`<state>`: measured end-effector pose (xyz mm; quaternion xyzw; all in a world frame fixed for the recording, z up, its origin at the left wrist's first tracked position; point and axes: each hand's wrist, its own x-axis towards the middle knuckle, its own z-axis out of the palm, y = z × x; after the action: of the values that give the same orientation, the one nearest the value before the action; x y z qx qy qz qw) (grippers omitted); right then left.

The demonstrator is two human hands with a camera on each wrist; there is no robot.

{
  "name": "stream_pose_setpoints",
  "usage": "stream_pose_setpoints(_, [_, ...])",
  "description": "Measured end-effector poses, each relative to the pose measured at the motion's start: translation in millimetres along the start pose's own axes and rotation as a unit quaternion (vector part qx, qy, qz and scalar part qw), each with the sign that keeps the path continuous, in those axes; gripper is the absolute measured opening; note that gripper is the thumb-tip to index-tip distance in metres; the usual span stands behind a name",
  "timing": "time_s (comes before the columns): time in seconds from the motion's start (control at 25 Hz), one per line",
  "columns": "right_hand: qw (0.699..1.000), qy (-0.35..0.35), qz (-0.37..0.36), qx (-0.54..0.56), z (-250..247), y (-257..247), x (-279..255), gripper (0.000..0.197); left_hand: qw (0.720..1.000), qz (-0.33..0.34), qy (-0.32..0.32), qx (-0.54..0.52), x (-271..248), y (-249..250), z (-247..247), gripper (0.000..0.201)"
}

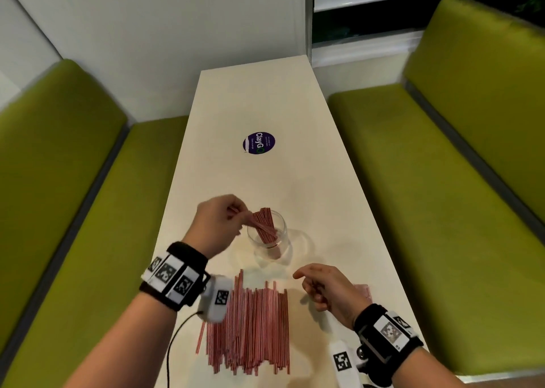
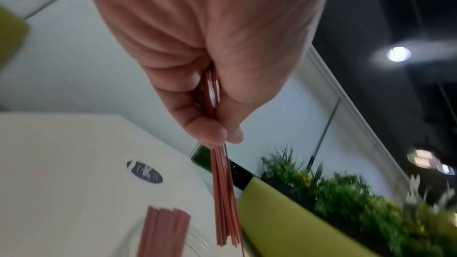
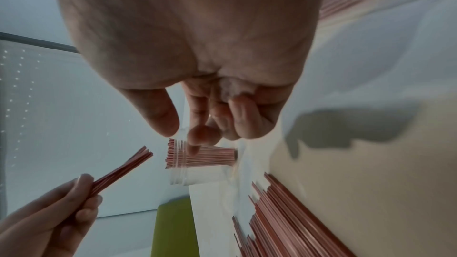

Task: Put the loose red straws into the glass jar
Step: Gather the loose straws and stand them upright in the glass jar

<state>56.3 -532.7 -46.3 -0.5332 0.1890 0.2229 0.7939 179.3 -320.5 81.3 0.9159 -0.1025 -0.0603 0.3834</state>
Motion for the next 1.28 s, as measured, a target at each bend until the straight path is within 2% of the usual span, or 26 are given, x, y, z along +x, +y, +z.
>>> stream_pose_setpoints(0.08, [1.000,0.001,-0.002,-0.016,-3.3,1.1,-1.4,0.023,0.994,0.034,-0.005,0.105,25.8,4.0,-1.8,0.006])
stream_pose_setpoints(0.2, [0.999,-0.010,-0.006,-0.038,-2.0,0.1,-3.7,0.022,0.960,0.068,-0.108,0.250,47.6,2.1,16.1,0.010])
stream_pose_setpoints(0.28, [0.999,-0.012,-0.008,-0.049,-1.9,-0.9,-4.6,0.019,0.935,0.081,-0.179,0.294,55.0,-1.3,33.3,0.012])
stream_pose_setpoints(0.36, [0.999,-0.012,-0.009,-0.052,-3.8,-0.9,-5.2,0.018,0.921,0.095,-0.203,0.318,60.7,-5.4,44.8,0.016])
stream_pose_setpoints(0.44, [0.998,-0.009,-0.010,-0.057,-7.5,-0.8,-5.6,0.018,0.923,0.109,-0.170,0.327,65.0,-9.8,48.8,0.022])
stream_pose_setpoints(0.64, [0.998,0.003,-0.006,-0.058,-13.6,1.9,-7.3,0.018,0.950,0.112,-0.060,0.285,62.4,-27.4,52.4,0.028])
stream_pose_setpoints(0.8, [0.998,0.009,-0.001,-0.054,-13.1,3.2,-7.7,0.017,0.980,0.095,0.037,0.168,52.4,-43.3,65.9,0.026])
stream_pose_setpoints(0.92, [0.999,0.012,0.002,-0.051,-12.3,3.6,-8.4,0.017,0.982,0.077,0.129,0.114,40.3,-52.1,75.4,0.036])
stream_pose_setpoints(1.0, [0.999,0.018,0.004,-0.051,-13.0,4.3,-9.4,0.017,0.988,0.036,0.118,0.095,35.6,-56.5,81.2,0.054])
stream_pose_setpoints(1.08, [0.998,0.020,0.007,-0.054,-12.8,5.2,-10.5,0.017,0.989,0.015,0.043,0.138,29.8,-62.7,88.8,0.067])
stream_pose_setpoints(1.16, [0.998,0.019,0.006,-0.058,-11.7,5.2,-11.9,0.018,0.983,0.032,-0.007,0.181,25.5,-67.9,94.2,0.072])
stream_pose_setpoints(1.28, [0.998,0.020,0.004,-0.065,-10.8,5.2,-13.5,0.018,0.986,0.058,0.014,0.158,25.7,-67.0,93.0,0.076])
